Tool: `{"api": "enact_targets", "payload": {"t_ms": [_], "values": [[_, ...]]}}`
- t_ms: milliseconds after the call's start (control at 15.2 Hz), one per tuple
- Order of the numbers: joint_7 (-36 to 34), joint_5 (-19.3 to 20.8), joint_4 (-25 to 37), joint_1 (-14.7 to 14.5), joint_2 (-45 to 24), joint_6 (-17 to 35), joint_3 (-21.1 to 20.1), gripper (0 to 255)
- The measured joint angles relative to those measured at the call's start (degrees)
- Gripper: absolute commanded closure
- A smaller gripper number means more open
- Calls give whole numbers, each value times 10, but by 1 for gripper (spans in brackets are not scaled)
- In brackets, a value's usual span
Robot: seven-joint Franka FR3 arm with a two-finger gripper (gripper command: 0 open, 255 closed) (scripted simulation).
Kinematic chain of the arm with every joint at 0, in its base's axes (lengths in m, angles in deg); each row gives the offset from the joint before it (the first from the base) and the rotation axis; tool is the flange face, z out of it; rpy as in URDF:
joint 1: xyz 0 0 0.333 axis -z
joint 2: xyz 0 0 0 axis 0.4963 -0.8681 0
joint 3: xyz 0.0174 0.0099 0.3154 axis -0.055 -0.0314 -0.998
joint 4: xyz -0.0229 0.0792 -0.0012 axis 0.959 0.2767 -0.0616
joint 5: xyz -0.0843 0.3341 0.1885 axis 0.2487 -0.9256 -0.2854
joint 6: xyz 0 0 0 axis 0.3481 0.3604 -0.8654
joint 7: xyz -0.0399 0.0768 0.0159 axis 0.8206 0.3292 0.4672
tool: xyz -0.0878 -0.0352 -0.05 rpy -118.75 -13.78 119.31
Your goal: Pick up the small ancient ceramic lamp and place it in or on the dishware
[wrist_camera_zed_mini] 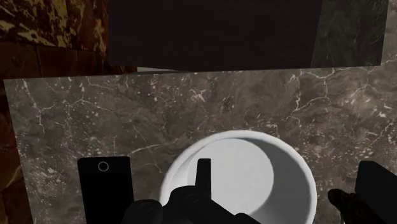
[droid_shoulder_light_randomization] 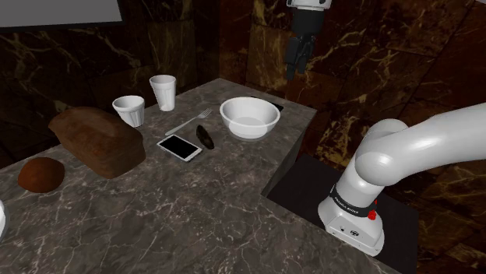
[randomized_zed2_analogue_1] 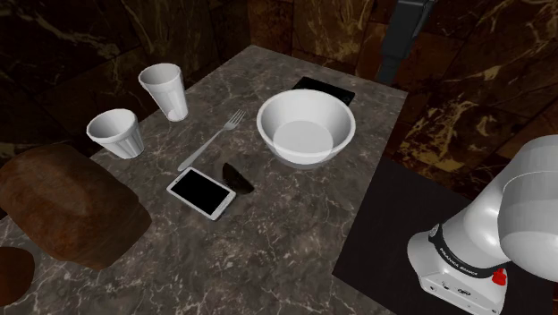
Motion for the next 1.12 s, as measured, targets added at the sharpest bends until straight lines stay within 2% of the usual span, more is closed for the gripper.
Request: {"api": "enact_targets", "payload": {"t_ms": [132, 330, 594, 1122], "values": [[-7, -4, -6, -1, 2, 7, -6, 0], [-47, -22, -23, -4, -3, 45, -39, 0], [-113, -51, -42, -10, -29, 114, -97, 0], [-241, -68, -35, -4, -122, 249, -208, 0]]}}
